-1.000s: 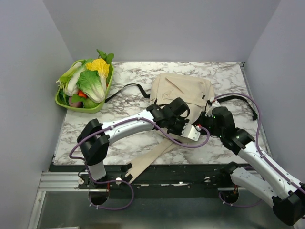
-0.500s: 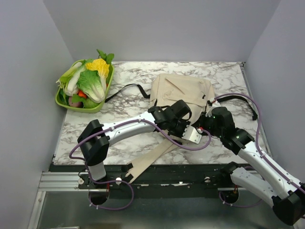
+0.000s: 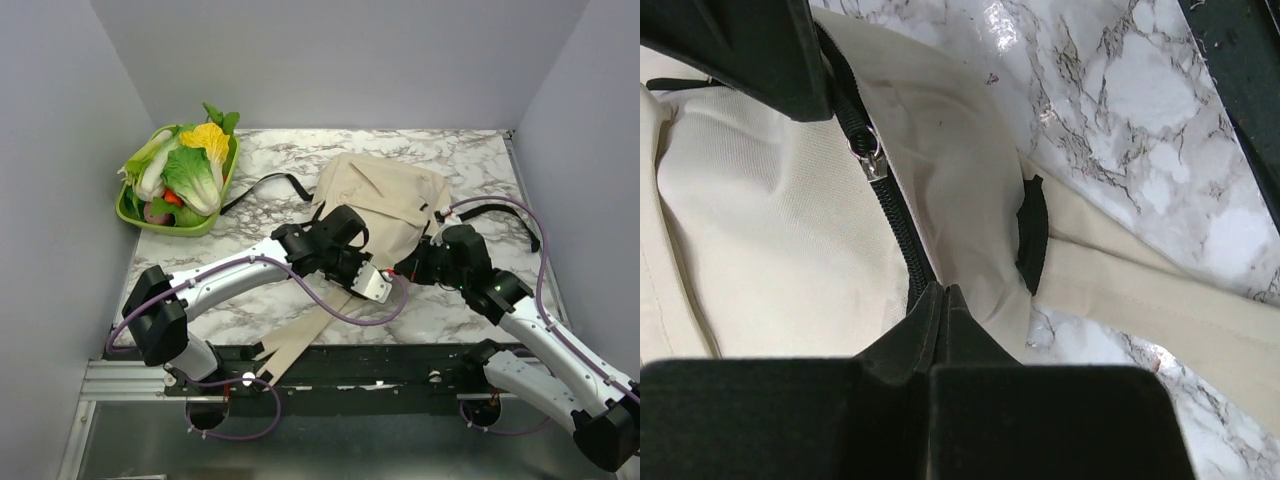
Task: Pack the student bag
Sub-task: Zip the student bag at the center of the board.
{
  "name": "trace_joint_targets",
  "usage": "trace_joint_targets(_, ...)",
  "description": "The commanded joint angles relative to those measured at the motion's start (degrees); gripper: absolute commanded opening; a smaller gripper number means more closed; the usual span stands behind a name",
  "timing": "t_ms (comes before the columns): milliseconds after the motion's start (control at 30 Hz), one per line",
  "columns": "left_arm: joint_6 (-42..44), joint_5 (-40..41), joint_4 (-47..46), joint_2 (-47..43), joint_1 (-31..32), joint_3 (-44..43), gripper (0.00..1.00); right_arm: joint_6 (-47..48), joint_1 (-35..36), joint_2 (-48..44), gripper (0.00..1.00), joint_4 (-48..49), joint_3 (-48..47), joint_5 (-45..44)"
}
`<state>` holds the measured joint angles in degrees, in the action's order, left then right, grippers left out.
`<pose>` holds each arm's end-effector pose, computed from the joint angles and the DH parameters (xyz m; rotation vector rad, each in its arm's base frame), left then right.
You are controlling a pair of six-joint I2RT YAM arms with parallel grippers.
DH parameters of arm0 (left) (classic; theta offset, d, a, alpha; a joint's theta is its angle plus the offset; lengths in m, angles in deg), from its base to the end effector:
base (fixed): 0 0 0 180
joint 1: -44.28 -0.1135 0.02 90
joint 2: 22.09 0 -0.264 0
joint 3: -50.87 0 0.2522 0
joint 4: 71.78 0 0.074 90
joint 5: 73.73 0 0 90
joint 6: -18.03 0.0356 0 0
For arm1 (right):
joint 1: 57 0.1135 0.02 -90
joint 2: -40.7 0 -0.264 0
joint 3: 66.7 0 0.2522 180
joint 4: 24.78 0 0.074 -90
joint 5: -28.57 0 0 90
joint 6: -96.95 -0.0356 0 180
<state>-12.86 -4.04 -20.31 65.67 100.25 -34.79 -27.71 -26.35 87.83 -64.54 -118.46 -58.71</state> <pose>0.1719 -0.2767 0.2817 2.1596 1.2014 -0.4195 0.1552 0.0939 0.2643 0.0514 2.2691 0.6811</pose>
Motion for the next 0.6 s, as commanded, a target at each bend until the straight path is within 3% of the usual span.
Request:
trace_joint_targets(0, 3.47, 3.96, 11.59, -2.42, -4.11, 3.34, 0.0, 1.61, -1.04, -0.73, 0.01, -3.27, -0.67, -7.82)
trace_joint_targets(233, -0.22, 2.39, 9.66, -1.99, -2.62, 2.03, 0.0, 1.43, -1.04, 1.55, 0.01, 0.15, -1.64, -3.7)
trace_joint_targets(400, -8.56, 1.16, 5.89, 0.47, -1.12, -4.46, 0.1, -0.76, -0.69, 1.12, 0.01, 6.29, 0.55, 2.02)
trace_joint_targets(467, -11.99, 0.63, 5.27, 1.18, -1.21, -5.97, 0.17, -0.94, 0.19, -0.11, 0.01, 7.1, 1.17, 2.29)
trace_joint_targets(533, -13.76, -0.16, 4.73, 1.62, -1.21, -6.94, 0.36, -0.68, 0.98, -0.64, 0.01, 7.19, 1.43, 2.29)
trace_joint_targets(567, -14.02, -1.12, 5.17, 2.31, -1.12, -7.2, 0.41, -0.16, 1.33, -0.81, 0.01, 7.28, 1.61, 2.29)
